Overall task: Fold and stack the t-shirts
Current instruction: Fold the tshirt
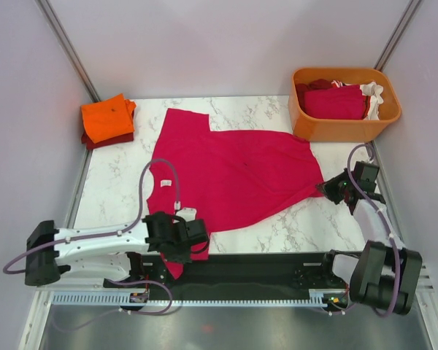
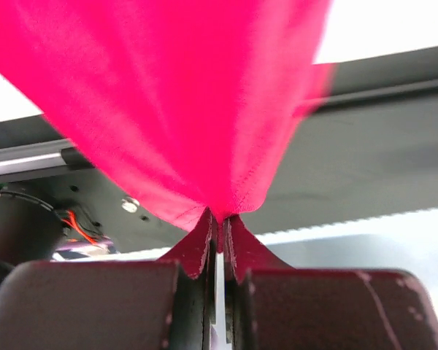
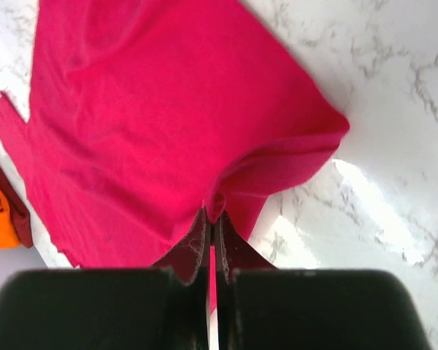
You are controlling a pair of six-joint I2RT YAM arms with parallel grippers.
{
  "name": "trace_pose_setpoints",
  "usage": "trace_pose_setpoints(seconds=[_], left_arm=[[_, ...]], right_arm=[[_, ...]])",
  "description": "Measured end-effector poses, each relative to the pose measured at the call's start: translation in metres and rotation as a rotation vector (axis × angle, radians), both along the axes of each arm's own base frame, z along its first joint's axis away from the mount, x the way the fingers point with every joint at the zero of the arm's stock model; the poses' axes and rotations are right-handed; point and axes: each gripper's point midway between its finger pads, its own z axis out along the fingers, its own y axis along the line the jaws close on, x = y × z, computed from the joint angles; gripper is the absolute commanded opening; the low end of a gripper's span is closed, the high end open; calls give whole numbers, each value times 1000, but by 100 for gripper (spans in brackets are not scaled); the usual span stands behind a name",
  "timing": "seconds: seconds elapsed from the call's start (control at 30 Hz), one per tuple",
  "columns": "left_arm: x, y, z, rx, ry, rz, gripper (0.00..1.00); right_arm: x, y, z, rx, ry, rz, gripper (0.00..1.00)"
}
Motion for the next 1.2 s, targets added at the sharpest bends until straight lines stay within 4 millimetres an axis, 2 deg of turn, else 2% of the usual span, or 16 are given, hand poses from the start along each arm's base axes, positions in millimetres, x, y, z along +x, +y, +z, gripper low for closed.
trace_pose_setpoints(seconds=[0.13, 0.27, 0.33, 0.5, 0.63, 0.7, 0.87, 0.93, 1.07, 1.13, 1.2], left_arm=[[8, -14, 50, -125, -57, 19, 2], [14, -13, 93, -252, -121, 65, 2], [13, -9, 107, -308, -137, 79, 2], [10, 3, 125, -390, -155, 91, 2], [9, 7, 145, -468, -173, 91, 2], [8, 8, 159, -521, -187, 88, 2], [7, 15, 193, -645, -232, 67, 2], [7, 19, 205, -692, -252, 59, 2], [5, 28, 208, -722, -273, 49, 2], [5, 27, 196, -685, -267, 34, 2], [5, 24, 176, -605, -248, 3, 2]], right_arm=[[-19, 10, 17, 7, -50, 20, 0], [-48, 21, 30, 9, -64, 38, 0], [-61, 25, 33, 7, -55, 42, 0], [-90, 32, 26, 16, 9, 40, 0], [-103, 30, 27, -5, 68, 31, 0], [-102, 26, 40, -36, 66, 29, 0], [-85, 17, 98, -140, -69, 61, 0], [-81, 18, 114, -173, -116, 88, 0], [-80, 19, 122, -217, -145, 131, 0], [-79, 20, 120, -226, -140, 151, 0], [-78, 20, 118, -233, -130, 166, 0]])
